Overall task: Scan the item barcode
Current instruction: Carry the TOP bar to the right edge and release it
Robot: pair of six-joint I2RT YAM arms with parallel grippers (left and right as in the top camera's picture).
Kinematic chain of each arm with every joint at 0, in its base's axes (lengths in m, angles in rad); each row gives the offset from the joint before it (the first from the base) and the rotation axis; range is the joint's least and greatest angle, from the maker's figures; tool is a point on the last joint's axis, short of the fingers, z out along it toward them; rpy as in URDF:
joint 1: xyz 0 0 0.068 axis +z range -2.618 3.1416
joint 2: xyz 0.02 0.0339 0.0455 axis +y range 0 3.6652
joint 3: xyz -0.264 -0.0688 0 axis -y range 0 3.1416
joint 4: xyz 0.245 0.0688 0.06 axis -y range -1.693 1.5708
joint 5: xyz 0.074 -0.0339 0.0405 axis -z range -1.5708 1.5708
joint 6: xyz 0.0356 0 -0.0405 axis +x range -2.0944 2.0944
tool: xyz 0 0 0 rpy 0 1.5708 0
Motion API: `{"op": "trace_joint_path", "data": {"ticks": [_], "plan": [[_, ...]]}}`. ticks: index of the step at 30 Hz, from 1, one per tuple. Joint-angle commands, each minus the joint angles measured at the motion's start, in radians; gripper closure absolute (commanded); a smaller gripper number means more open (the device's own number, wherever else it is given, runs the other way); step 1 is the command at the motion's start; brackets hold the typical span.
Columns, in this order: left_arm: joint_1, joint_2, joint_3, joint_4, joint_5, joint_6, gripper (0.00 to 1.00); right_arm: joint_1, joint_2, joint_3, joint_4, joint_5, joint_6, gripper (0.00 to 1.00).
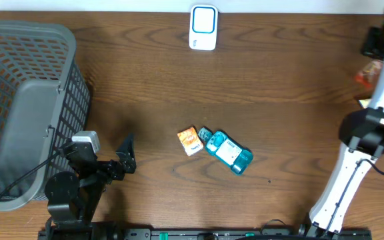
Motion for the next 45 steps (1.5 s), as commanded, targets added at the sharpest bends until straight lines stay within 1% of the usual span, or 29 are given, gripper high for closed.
{"op": "trace_joint_path", "data": {"ticks": [1,5,7,8,10,13,15,16,17,18,19,21,26,28,30,34,36,40,43,45], "plan": [[-0.002,0.0,-0.001,0.001,0.009,-0.005,0.01,-0.076,-0.01,-0.087,0.034,-0.034,0.023,0.99],[-0.002,0.0,-0.001,0.001,0.009,-0.005,0.01,-0.142,-0.01,-0.208,0.1,-0.119,0.027,0.98],[-0.002,0.0,-0.001,0.001,0.009,-0.005,0.01,-0.164,-0.01,-0.27,0.139,-0.117,0.037,0.92],[-0.002,0.0,-0.001,0.001,0.009,-0.005,0.01,-0.176,-0.01,-0.298,0.154,-0.117,0.037,0.86],[-0.002,0.0,-0.001,0.001,0.009,-0.005,0.01,-0.195,-0.01,-0.328,0.163,-0.114,0.037,0.57],[-0.002,0.0,-0.001,0.001,0.009,-0.005,0.01,-0.221,-0.016,-0.329,0.155,-0.114,0.037,0.42],[-0.002,0.0,-0.001,0.001,0.009,-0.005,0.01,-0.23,-0.027,-0.309,0.139,-0.114,0.037,0.26],[-0.002,0.0,-0.001,0.001,0.009,-0.005,0.01,-0.231,-0.036,-0.295,0.13,-0.115,0.037,0.11],[-0.002,0.0,-0.001,0.001,0.009,-0.005,0.01,-0.232,-0.048,-0.28,0.12,-0.115,0.037,0.05],[-0.003,0.0,-0.001,0.001,0.009,-0.005,0.01,-0.232,-0.066,-0.265,0.11,-0.116,0.037,0.03],[-0.002,0.0,-0.001,0.001,0.009,-0.005,0.01,-0.23,-0.083,-0.255,0.105,-0.122,0.037,0.01],[-0.002,0.0,-0.001,0.001,0.009,-0.005,0.01,-0.224,-0.132,-0.236,0.089,-0.173,0.037,0.01],[-0.002,0.0,-0.001,0.001,0.009,-0.005,0.01,-0.172,-0.286,-0.233,0.086,-0.449,0.037,0.01],[-0.002,0.0,-0.001,0.001,0.009,-0.005,0.01,-0.131,-0.343,-0.233,0.084,-0.548,0.037,0.01],[-0.002,0.0,-0.001,0.001,0.009,-0.005,0.01,-0.082,-0.385,-0.233,0.075,-0.602,0.037,0.01],[-0.002,0.0,-0.001,0.001,0.009,-0.005,0.01,0.058,-0.433,-0.233,0.018,-0.631,0.022,0.01],[-0.002,0.0,-0.001,0.001,0.009,-0.005,0.01,0.126,-0.434,-0.233,-0.033,-0.631,-0.033,0.01],[-0.002,0.0,-0.001,0.001,0.009,-0.005,0.01,0.281,-0.419,-0.264,-0.137,-0.635,-0.203,0.01],[-0.002,0.0,-0.001,0.001,0.009,-0.005,0.01,0.414,-0.404,-0.341,-0.143,-0.634,-0.3,0.01],[-0.002,0.0,-0.001,0.001,0.009,-0.005,0.01,0.493,-0.398,-0.423,-0.097,-0.632,-0.338,0.01]]}}
